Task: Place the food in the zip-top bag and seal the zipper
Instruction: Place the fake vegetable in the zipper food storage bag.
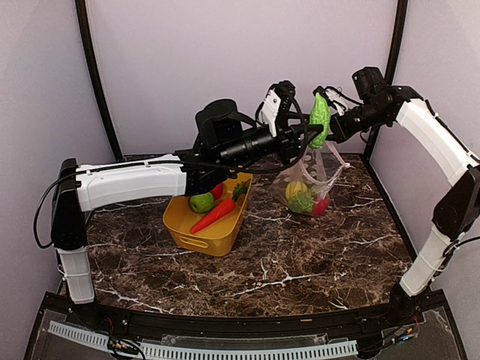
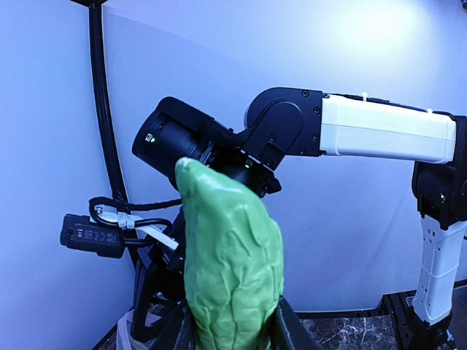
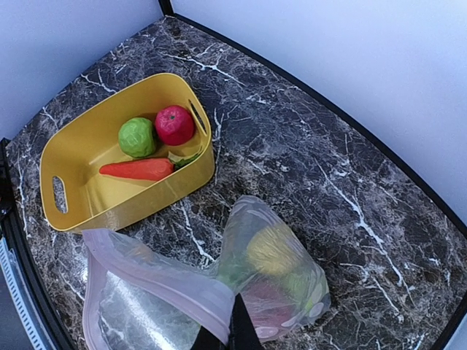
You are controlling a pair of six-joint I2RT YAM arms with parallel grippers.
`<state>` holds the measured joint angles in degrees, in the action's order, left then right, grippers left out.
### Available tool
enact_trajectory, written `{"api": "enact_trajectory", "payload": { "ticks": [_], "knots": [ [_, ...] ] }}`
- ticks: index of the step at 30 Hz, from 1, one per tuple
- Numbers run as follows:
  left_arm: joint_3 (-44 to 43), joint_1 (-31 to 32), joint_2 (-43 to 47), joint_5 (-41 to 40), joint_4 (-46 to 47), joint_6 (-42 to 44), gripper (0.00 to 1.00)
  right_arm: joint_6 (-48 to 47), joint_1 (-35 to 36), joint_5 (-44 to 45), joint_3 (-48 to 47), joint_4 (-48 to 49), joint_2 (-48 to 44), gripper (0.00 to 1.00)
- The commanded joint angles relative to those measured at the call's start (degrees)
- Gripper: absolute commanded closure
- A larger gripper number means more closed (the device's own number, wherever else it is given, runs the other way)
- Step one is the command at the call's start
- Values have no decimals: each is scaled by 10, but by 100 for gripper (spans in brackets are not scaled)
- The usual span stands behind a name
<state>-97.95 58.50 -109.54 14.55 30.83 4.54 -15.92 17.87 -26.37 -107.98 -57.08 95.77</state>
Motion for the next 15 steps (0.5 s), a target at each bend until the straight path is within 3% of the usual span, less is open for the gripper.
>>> {"api": "enact_trajectory", "payload": {
  "ticks": [1,8,13,15],
  "knots": [
    [-31,3,-27,-28,89,13,90,18,3,-39,-1,11,-7,100],
    [-69,3,-117,-88,74,68,80,21,2,-40,6,11,-21,100],
    [-65,3,-142,-128,75,89,79,19,-2,-33,9,11,-29,100],
    [-57,3,-141,-136,79,87,70,19,-5,-33,13,10,-32,100]
  ]
}}
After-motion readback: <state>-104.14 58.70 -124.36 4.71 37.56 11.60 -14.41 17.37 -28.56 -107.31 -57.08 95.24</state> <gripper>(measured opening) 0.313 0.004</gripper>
